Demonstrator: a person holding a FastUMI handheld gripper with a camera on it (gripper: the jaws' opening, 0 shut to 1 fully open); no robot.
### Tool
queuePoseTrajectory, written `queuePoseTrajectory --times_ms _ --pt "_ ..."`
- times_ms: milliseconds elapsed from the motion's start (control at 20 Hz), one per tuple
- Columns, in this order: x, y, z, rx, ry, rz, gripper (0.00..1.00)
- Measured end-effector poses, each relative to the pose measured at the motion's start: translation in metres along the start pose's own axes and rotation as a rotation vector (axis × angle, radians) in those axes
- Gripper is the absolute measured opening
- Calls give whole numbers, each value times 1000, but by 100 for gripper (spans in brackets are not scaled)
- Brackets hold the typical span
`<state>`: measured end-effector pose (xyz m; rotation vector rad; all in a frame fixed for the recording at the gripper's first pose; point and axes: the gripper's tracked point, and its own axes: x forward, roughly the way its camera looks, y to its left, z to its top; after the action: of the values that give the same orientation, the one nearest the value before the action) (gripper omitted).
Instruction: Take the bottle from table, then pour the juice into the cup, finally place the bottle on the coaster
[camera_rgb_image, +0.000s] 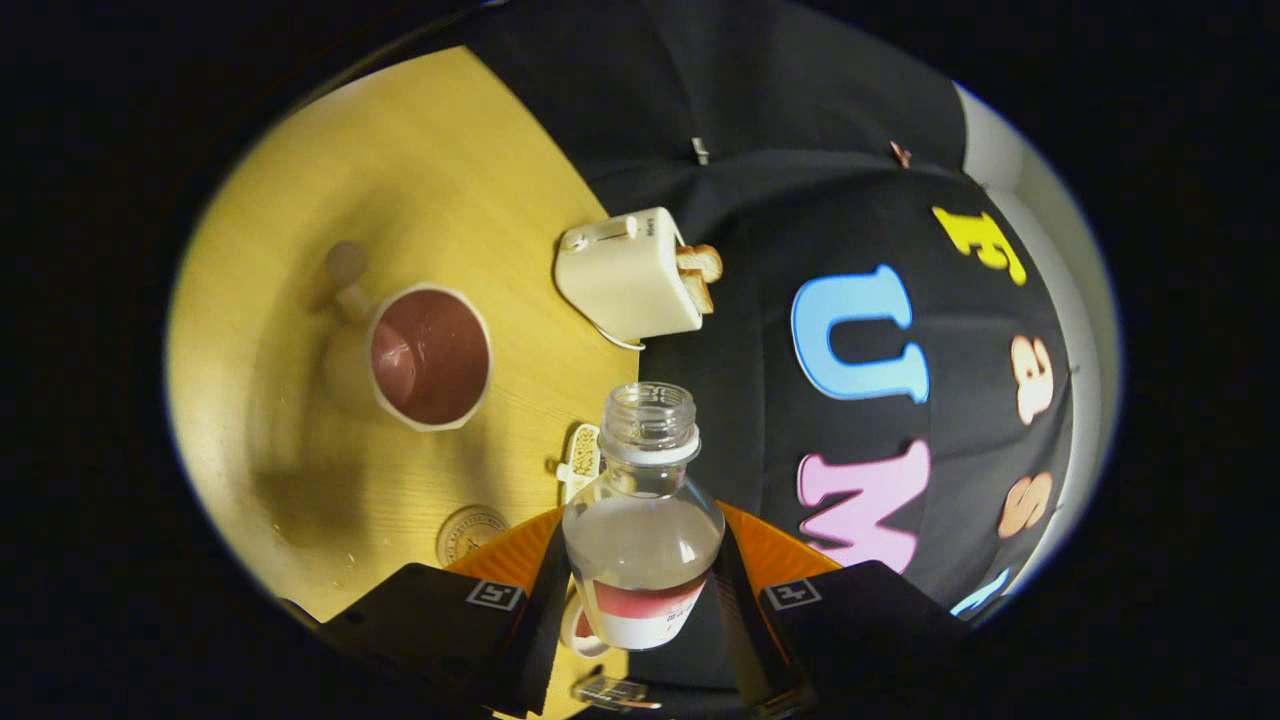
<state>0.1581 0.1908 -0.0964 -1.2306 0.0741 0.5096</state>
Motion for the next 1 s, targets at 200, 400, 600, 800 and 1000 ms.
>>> queuePoseTrajectory --times_ms 200,400,600,800,1000 --pt "-17 -25 -6 337 -12 36 72" --pt "-23 -57 -13 653 -26 65 72" --pt "-17 -66 -27 914 -27 97 72" --pt "-6 -65 -48 1074 -39 69 72" --pt "15 -50 -65 1210 -62 54 72"
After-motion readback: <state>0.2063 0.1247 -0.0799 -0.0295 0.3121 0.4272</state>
